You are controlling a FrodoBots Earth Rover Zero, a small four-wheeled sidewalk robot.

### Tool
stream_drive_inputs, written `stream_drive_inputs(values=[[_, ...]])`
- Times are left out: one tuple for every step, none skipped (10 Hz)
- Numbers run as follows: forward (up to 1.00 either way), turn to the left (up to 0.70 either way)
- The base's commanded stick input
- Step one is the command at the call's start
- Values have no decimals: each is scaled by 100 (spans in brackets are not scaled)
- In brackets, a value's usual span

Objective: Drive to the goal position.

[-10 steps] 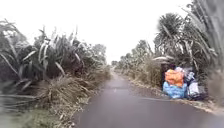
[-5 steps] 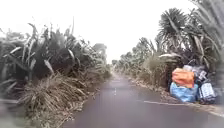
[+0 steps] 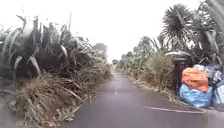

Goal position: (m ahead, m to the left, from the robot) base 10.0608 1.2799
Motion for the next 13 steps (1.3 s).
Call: stream_drive_inputs(values=[[70,0],[70,0],[70,0],[70,0],[70,0],[70,0],[70,0],[70,0],[70,0],[70,0],[70,0],[70,0],[70,0]])
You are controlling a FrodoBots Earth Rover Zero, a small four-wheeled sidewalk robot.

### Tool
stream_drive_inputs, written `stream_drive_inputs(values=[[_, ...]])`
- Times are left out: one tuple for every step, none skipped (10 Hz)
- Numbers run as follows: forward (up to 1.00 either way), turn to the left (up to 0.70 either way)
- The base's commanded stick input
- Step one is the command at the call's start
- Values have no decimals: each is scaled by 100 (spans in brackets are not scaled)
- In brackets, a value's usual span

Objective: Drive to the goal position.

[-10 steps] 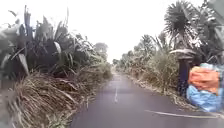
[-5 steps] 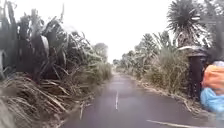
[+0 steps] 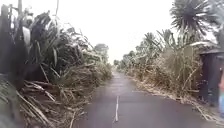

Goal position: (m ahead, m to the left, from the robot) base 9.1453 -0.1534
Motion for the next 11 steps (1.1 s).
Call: stream_drive_inputs(values=[[70,0],[70,0],[70,0],[70,0],[70,0],[70,0],[70,0],[70,0],[70,0],[70,0],[70,0]])
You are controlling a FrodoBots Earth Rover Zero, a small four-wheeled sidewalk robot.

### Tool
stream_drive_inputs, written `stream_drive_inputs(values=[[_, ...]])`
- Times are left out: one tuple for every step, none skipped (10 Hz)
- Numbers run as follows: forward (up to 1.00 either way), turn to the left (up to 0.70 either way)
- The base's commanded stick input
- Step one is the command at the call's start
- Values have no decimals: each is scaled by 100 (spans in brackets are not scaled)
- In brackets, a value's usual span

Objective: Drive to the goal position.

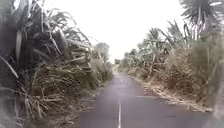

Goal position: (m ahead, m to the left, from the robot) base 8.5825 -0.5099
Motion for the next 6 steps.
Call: stream_drive_inputs(values=[[70,0],[70,0],[70,0],[70,0],[70,0],[70,0]])
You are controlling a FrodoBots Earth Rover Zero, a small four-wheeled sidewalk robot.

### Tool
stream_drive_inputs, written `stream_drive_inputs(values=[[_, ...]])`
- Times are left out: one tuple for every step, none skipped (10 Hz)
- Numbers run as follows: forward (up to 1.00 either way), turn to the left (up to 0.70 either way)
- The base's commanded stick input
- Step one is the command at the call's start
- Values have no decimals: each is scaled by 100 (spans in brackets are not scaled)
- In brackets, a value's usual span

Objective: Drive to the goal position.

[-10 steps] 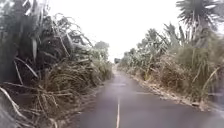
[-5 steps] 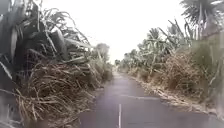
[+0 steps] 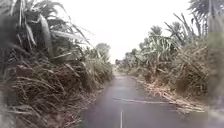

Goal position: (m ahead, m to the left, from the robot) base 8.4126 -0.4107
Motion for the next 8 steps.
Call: stream_drive_inputs(values=[[70,0],[70,0],[70,0],[70,0],[70,0],[70,0],[70,0],[70,0]])
